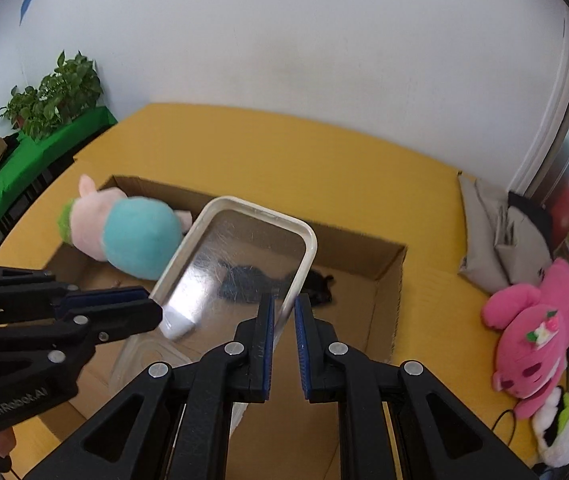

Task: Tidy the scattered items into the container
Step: 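Lift and carry the phone case with the left gripper over the box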

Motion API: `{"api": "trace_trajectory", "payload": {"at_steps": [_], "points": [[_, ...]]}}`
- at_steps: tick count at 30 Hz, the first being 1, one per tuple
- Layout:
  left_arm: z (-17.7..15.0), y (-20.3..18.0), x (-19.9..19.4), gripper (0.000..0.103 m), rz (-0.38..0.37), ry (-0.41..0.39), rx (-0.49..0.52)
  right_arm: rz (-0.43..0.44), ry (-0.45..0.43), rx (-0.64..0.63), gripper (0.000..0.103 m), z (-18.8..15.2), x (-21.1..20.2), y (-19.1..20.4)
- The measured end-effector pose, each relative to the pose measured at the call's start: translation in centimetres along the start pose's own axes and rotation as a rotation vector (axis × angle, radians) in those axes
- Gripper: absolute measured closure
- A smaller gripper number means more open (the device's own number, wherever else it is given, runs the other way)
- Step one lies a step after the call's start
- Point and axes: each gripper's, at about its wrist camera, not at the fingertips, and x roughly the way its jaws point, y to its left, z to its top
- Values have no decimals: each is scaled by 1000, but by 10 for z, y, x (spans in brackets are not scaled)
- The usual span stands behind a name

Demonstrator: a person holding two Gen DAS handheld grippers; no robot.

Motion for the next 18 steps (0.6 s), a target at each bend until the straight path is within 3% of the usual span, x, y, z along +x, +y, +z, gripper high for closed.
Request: {"api": "trace_trajectory", "payload": {"at_steps": [12, 18], "points": [[-32, 18, 102, 96, -4, 216, -67, 11, 181, 34, 93, -43, 88, -21], [-39, 20, 118, 96, -5, 275, -90, -32, 297, 7, 93, -65, 122, -19]]}}
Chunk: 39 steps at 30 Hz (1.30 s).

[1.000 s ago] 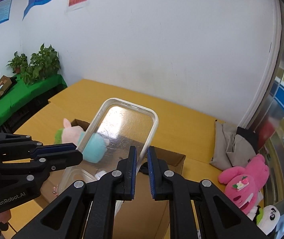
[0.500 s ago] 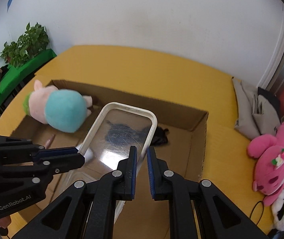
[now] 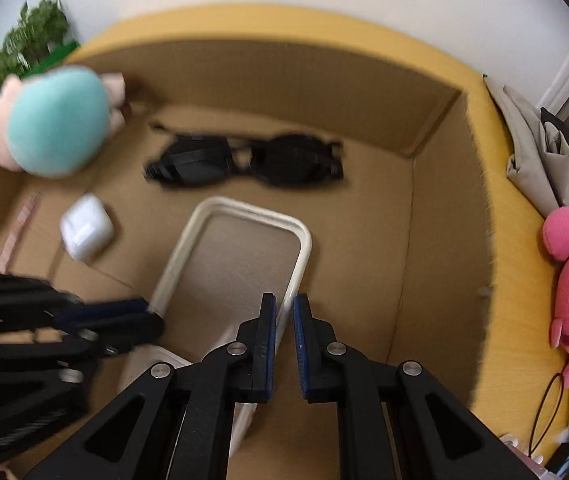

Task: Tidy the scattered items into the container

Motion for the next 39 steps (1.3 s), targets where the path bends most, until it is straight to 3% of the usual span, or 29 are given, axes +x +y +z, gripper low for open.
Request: {"api": "trace_trajectory", "payload": {"at_steps": [4, 9, 12, 15, 19, 21, 22, 23, 27, 32, 37, 39], "points": [[1, -6, 1, 95, 37, 19, 26, -23, 20, 3, 94, 4, 2, 1], [0, -6, 0, 94, 27, 20, 20, -29, 14, -4, 91, 2, 2, -2], [-3, -6, -4, 87, 32, 14, 30, -84, -18, -12, 60, -3, -4, -3], [-12, -8, -21, 84, 46, -27, 60, -35, -97, 1, 48, -10, -27, -2], [-31, -12, -69, 77, 59, -166, 113, -29, -232, 76, 20, -32, -72, -8], [-49, -16, -99, 48, 97, -264, 162, 32, -297, 128, 8, -49, -92, -11], [-59, -16, -112, 41, 118, -312, 182, 55, -342, 165, 3, -63, -104, -14], [-68, -15, -122, 31, 136, -352, 195, 62, -375, 196, 1, -77, -113, -14], [-106, -3, -148, 28, 173, -456, 206, 140, -435, 280, 0, -111, -124, -1], [-148, 23, -147, 28, 197, -508, 140, 58, -479, 253, 0, -146, -113, 32], [-169, 51, -128, 28, 250, -493, 95, -62, -477, 201, 0, -152, -92, 61], [-174, 57, -121, 29, 259, -500, 103, -71, -497, 219, 0, -153, -93, 59]]}}
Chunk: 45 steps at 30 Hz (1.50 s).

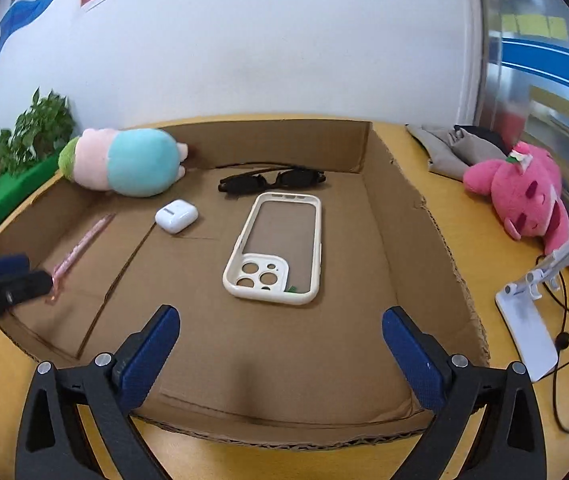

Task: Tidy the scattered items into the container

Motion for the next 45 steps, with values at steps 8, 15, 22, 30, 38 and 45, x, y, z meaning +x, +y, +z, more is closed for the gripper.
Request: {"api": "trace_trajectory", "payload": {"at_steps": [8, 15, 22, 30, 38, 45], "points": [[-15, -8, 4, 21, 74, -106, 34, -7, -118, -22, 0, -12, -4, 1], [-20, -8, 1, 20, 90, -203, 46, -4, -117, -29, 0, -10, -1, 1], [-20, -7, 1, 20, 90, -203, 47, -4, -118, -29, 0, -10, -1, 1], [-19, -7, 1, 20, 89, -203, 47, -4, -119, -29, 0, -10, -1, 1], [-19, -7, 2, 20, 89, -203, 48, -4, -119, -29, 0, -10, -1, 1], [-19, -7, 2, 20, 89, -202, 48, -4, -119, -29, 0, -11, -1, 1]]}}
